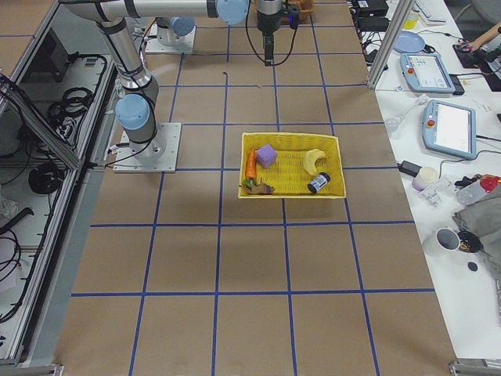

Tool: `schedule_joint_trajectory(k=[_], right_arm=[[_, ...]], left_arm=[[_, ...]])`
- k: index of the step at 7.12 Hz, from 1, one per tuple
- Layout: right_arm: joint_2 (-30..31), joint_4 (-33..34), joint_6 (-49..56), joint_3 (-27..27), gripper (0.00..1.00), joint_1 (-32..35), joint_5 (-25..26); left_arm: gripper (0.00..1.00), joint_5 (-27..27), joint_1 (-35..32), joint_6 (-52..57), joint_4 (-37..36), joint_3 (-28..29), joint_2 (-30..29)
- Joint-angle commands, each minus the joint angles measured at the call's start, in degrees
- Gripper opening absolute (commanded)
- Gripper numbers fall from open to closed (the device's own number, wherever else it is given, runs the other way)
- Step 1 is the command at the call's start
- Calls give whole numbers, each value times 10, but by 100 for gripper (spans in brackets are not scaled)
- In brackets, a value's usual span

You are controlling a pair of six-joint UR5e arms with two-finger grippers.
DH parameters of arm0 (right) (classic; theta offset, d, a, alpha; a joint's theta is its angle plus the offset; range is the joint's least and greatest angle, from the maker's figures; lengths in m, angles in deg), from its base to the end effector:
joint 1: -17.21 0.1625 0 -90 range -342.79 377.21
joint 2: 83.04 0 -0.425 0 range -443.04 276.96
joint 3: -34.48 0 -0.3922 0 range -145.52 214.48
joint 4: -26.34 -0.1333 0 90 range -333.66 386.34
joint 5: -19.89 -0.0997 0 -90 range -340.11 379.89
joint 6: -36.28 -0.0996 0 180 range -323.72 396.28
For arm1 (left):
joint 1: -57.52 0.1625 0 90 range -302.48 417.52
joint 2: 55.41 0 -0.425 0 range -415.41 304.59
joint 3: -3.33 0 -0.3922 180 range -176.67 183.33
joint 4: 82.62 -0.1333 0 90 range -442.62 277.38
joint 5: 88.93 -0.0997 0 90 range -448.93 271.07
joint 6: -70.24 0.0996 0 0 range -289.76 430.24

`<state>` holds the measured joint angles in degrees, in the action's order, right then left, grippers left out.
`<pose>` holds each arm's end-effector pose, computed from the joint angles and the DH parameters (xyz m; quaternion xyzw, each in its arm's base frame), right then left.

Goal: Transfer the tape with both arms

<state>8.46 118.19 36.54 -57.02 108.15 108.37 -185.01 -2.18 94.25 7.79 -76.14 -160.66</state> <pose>0.1439 -0.4816 0.4911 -0.0107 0.9997 -0.0161 0.0134 0.1933 -0.5740 0.4327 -0.0524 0.9962 0.0639 0.0267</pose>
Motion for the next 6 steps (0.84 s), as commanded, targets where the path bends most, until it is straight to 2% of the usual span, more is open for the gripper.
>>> schedule_joint_trajectory(k=[1, 4, 6], right_arm=[[0, 0, 0, -1, 100, 0, 0], [0, 0, 0, 0, 100, -1, 0], [0, 0, 0, -1, 100, -1, 0]], left_arm=[[100, 24, -87, -66, 48, 20, 60], [100, 18, -261, -229, 42, -9, 88], [100, 23, -282, -230, 9, -41, 104]])
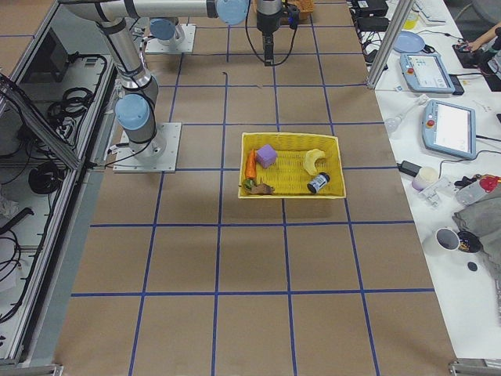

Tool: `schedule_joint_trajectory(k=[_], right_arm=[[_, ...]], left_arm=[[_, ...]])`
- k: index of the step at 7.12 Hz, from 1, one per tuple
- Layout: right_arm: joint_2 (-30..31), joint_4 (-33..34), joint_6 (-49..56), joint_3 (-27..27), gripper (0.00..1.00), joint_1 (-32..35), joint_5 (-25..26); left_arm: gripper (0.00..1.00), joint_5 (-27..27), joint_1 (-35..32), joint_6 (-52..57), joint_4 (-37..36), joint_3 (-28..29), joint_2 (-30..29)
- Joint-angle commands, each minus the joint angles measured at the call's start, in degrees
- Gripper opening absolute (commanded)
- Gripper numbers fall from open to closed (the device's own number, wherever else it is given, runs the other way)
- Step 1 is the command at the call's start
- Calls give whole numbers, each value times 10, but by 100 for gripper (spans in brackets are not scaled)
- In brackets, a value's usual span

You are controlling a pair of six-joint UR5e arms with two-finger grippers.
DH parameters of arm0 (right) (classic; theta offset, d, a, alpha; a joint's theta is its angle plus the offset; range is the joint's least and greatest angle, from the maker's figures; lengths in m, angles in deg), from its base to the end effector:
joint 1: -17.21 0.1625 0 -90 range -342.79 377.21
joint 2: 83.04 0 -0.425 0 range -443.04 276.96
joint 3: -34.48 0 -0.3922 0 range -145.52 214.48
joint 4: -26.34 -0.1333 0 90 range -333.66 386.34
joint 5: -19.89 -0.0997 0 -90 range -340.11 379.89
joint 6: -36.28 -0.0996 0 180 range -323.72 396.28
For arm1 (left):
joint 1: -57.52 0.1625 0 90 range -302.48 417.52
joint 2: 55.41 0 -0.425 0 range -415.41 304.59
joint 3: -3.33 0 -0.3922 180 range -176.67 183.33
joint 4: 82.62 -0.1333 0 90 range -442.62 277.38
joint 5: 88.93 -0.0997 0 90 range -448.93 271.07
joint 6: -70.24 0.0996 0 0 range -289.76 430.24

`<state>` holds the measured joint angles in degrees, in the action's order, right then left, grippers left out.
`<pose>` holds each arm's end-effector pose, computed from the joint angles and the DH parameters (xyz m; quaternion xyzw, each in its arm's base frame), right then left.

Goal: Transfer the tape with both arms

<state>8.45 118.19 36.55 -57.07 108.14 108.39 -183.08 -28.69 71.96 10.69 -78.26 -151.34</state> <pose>0.1437 -0.4816 0.4905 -0.0107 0.9997 -0.0155 0.0132 -0.0905 -0.5412 0.5014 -0.0178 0.9992 0.0090 0.0358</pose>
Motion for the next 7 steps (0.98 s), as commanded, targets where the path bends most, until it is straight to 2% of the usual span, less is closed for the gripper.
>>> schedule_joint_trajectory(k=[1, 3, 7], right_arm=[[0, 0, 0, 0, 100, -1, 0], [0, 0, 0, 0, 100, 0, 0], [0, 0, 1, 0, 100, -1, 1]], left_arm=[[100, 7, -22, -8, -30, -30, 14], [100, 19, -55, -7, -35, -43, 26], [100, 18, -46, 13, -35, -45, 24]])
